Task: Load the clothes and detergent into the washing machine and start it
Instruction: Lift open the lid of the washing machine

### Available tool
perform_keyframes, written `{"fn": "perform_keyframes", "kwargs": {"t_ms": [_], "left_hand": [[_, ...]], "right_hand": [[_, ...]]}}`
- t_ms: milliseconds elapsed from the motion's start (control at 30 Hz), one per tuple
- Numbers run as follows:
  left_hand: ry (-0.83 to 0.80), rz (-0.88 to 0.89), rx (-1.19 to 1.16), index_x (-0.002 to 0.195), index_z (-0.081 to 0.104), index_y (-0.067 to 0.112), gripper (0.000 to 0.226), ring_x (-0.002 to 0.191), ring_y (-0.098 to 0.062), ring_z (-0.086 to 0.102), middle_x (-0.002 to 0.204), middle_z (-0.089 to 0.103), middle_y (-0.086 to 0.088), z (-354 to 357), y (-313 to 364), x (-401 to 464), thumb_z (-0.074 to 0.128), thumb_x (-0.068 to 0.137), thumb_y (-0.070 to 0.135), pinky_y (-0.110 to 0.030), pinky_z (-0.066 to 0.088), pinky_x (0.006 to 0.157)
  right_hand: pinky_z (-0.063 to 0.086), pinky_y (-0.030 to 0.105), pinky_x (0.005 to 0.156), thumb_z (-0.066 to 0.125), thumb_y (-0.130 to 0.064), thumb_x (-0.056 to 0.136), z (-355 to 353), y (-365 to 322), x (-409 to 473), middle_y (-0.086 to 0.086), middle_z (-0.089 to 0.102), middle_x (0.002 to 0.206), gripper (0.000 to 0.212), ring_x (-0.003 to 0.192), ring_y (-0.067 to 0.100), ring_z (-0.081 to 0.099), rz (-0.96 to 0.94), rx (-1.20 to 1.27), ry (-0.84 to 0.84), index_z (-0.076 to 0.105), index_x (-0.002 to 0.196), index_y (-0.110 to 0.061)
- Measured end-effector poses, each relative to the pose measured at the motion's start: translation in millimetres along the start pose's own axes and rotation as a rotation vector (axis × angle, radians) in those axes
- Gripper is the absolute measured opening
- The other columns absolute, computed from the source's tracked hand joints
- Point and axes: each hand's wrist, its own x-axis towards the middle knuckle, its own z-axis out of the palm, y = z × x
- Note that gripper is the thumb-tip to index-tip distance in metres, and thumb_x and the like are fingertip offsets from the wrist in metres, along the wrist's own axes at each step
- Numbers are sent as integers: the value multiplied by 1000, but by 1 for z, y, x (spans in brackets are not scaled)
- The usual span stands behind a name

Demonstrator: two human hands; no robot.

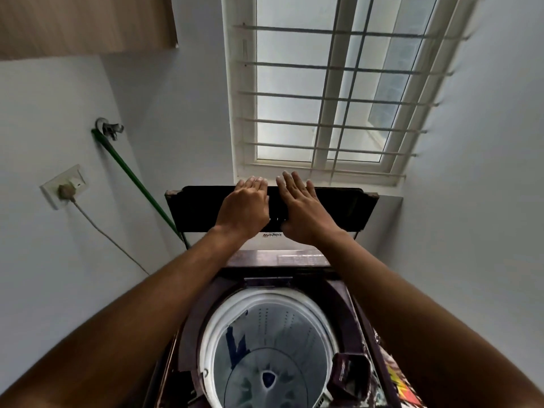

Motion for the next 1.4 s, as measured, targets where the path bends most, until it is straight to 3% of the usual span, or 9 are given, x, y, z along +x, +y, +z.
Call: {"fn": "perform_keyframes", "kwargs": {"t_ms": [167, 367, 767, 1067, 1400], "left_hand": [[-144, 30, 13, 151, 32, 2, 56, 149, -26, 26, 156, 36, -15, 1, -12, 23, 39, 97, 16, -38, 16, 122], [-181, 85, 13, 155, 22, 6, 56, 152, -27, 14, 162, 25, -11, 16, -33, 39, 35, 100, 14, -38, 15, 123], [-243, 11, -57, 156, 24, 11, 68, 152, -23, 15, 161, 27, -7, 43, -49, 80, 45, 91, 8, -33, 12, 121], [-339, 13, -23, 157, 16, 13, 79, 153, -23, 9, 164, 17, -5, 64, -64, 102, 50, 86, 10, -35, 9, 123], [-351, 20, -35, 158, 15, 16, 79, 153, -19, 10, 165, 15, -3, 82, -80, 115, 50, 88, 12, -30, 9, 124]], "right_hand": [[-12, 37, 122, 59, -21, 85, 8, 14, 19, 6, -7, 166, 94, 151, 19, -16, -31, 1, 23, 1, 158, -10], [-7, 39, 123, 61, -25, 85, 13, 19, 52, 9, -6, 166, 98, 152, 22, -14, 29, -62, -25, -2, 158, -8], [-2, 41, 124, 62, -25, 83, 36, 38, 95, 11, -10, 165, 102, 152, 24, -14, 77, -103, -87, -6, 157, -6], [-2, 43, 124, 61, -23, 83, 49, 49, 126, 10, -12, 165, 101, 152, 23, -14, 126, -67, -138, -6, 157, -8], [3, 44, 125, 60, -28, 86, 61, 60, 146, 8, -5, 166, 97, 153, 22, -10, 133, -68, -154, -2, 158, -9]]}}
